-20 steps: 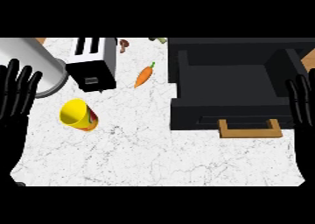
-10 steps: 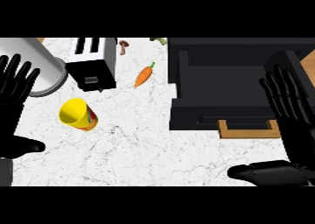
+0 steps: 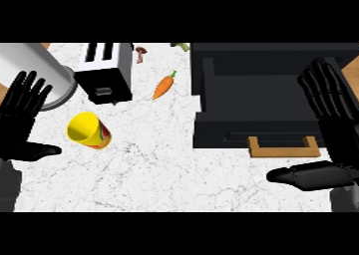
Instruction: Pick up the cup, place it into the drawer and close the drawer
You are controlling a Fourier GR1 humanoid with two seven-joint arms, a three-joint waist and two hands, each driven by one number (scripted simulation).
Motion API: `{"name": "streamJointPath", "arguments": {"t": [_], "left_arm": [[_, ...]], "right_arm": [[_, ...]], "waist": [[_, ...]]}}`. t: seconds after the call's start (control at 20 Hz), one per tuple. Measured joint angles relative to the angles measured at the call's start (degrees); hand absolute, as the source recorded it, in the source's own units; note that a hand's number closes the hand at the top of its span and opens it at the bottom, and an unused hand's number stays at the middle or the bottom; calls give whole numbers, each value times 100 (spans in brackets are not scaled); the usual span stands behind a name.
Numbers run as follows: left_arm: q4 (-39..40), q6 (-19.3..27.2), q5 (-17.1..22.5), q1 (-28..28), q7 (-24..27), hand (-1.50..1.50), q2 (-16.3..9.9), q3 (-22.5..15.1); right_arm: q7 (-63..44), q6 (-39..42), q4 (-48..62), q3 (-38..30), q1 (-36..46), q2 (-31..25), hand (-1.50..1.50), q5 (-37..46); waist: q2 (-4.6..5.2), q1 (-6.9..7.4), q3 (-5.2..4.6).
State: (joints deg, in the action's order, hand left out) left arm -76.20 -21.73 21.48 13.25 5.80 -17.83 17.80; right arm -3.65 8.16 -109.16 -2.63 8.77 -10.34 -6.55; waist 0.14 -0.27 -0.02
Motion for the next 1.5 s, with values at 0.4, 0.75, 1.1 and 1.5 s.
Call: {"name": "streamJointPath", "arguments": {"t": [0.4, 0.75, 1.1, 1.5], "left_arm": [[1695, -67, -685, 291, 1023, -150, -111, 8], [3580, -150, -1282, 656, 2320, -150, -274, 20], [5343, -19, -1762, 1293, 3455, -150, -422, 28], [6336, 216, -2029, 1446, 4210, -150, -500, 46]], "right_arm": [[-136, -45, 110, -98, 398, -11, -150, 88], [-55, 39, 172, -166, 385, -9, -150, 77], [-98, 111, 265, -269, 542, -53, -150, 13], [-235, 150, 246, -343, 671, -84, -150, -111]], "waist": [[-2, -5, -2], [8, -44, -4], [22, -77, -10], [55, -146, -22]]}}
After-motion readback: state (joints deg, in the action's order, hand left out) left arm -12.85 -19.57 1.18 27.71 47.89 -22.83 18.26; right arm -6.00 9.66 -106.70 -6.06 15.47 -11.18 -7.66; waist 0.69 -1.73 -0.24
